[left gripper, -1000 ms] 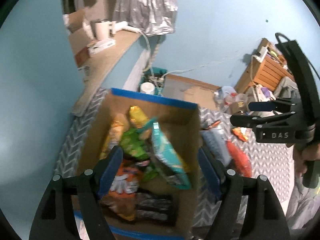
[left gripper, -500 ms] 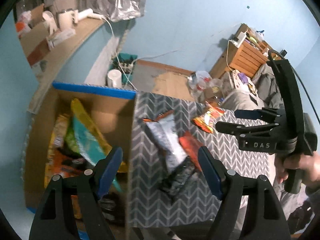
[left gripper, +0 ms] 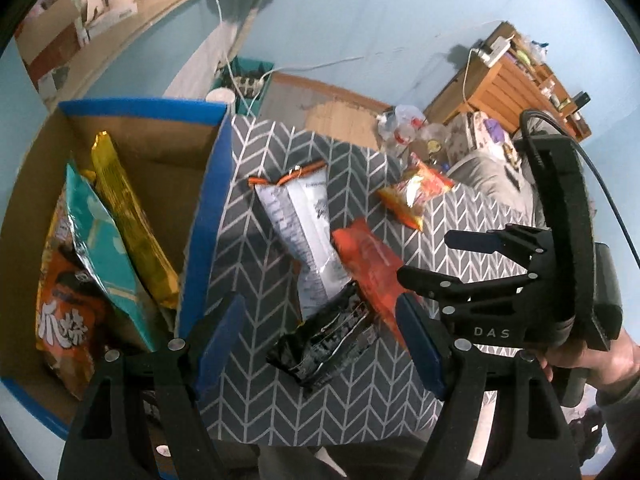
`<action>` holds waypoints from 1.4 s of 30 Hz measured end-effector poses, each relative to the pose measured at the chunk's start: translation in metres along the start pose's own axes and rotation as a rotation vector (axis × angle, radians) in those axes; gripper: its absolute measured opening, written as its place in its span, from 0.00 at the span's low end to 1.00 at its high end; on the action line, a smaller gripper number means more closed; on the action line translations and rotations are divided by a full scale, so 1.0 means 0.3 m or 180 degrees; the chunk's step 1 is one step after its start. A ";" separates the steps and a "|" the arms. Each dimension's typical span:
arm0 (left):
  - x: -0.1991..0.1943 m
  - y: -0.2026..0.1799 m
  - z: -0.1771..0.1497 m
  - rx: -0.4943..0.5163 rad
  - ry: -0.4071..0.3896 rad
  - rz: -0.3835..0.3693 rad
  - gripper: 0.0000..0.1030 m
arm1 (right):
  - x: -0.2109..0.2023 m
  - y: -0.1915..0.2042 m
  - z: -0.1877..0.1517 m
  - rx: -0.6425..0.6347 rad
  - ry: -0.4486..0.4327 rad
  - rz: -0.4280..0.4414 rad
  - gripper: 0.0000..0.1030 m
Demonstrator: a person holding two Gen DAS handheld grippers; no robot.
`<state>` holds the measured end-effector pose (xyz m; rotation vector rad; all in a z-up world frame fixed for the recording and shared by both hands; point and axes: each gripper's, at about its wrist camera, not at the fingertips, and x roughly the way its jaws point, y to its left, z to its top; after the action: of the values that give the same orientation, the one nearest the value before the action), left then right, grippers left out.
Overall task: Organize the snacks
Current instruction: 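Move both grippers back over the remaining snacks on the bed, then grasp the red-orange bag with the right gripper while the left reaches the black bag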
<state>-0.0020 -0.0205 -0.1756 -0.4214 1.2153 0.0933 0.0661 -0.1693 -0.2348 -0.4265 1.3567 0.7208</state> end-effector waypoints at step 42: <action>0.219 -0.105 -0.080 0.0776 0.0657 -0.0175 0.80 | 0.102 -0.087 -0.167 0.0596 0.0199 -0.0205 0.74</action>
<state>0.0092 -0.0683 -0.2347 -0.2547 1.3979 -0.1480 0.0491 -0.2146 -0.2773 -0.3440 1.4486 0.5255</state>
